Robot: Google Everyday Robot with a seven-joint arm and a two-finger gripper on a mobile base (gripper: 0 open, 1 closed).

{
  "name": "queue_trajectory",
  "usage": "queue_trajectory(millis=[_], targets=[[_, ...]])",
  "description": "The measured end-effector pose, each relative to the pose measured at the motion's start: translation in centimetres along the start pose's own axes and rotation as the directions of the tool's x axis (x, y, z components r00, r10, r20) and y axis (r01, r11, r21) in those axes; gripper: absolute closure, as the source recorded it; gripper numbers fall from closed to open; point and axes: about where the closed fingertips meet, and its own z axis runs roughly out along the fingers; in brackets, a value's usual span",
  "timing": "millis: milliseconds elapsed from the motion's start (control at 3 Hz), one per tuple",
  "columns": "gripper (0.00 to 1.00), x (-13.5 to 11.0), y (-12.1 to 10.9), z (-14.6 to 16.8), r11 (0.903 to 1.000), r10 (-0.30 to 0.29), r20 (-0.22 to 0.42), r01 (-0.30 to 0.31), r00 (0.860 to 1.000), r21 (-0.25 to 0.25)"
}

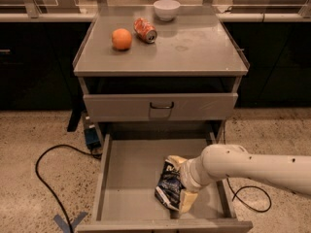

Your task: Pick blue chip bag from middle drawer and place on counter

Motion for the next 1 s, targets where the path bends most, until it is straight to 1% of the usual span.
queue_trajectory(millis=[333,667,1000], targets=[[0.0,1.3,-1.6,2.2,0.9982,-0.011,-0.015,0.012,1.0,0.058],[0.0,2.1,-2.6,5.3,0.998,-0.03,0.007,0.03,1.0,0.056],[0.0,3.3,-2.6,7.6,0.9987,-0.05,0.03,0.049,0.998,0.016]])
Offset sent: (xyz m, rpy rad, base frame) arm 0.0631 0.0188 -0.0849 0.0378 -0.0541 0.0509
